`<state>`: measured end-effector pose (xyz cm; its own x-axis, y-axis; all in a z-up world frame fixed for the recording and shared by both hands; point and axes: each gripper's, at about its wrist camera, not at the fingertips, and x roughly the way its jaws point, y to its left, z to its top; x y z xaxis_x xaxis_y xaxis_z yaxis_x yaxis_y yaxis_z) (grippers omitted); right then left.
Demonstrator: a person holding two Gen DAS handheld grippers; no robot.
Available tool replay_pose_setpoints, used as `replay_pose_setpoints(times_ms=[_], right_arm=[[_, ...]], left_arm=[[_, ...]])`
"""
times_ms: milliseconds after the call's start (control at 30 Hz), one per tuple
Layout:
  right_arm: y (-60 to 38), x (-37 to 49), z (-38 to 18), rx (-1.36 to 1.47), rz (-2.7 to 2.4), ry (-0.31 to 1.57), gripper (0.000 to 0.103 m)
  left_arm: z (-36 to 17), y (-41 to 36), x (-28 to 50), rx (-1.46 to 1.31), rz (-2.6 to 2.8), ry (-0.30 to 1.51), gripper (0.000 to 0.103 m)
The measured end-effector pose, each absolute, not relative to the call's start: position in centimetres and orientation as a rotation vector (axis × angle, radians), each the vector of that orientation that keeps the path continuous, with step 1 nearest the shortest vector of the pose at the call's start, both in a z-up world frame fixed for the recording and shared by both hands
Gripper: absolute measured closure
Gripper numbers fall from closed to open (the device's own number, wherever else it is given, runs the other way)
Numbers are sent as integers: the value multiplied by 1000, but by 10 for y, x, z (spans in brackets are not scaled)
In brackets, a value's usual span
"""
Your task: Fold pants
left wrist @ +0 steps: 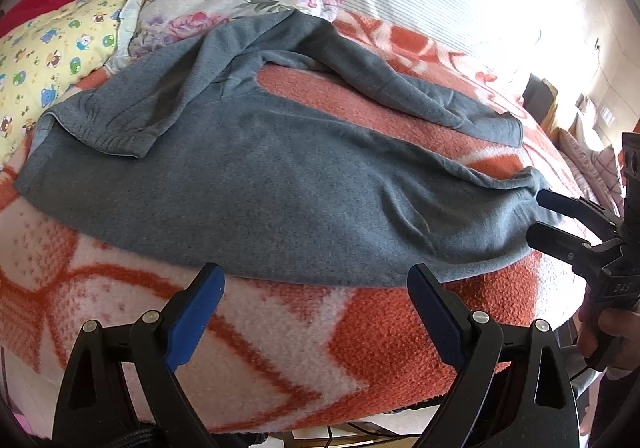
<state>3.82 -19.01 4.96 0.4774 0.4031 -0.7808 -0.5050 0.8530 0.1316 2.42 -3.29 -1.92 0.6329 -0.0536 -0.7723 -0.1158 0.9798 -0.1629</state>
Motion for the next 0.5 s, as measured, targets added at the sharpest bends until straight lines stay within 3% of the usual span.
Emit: replay_pose_setpoints(times_ms=[500], right_arm=[[-193,43,43,-104,552,932,1]], left_arm=[[-25,-38,35,-211,16,909,9]])
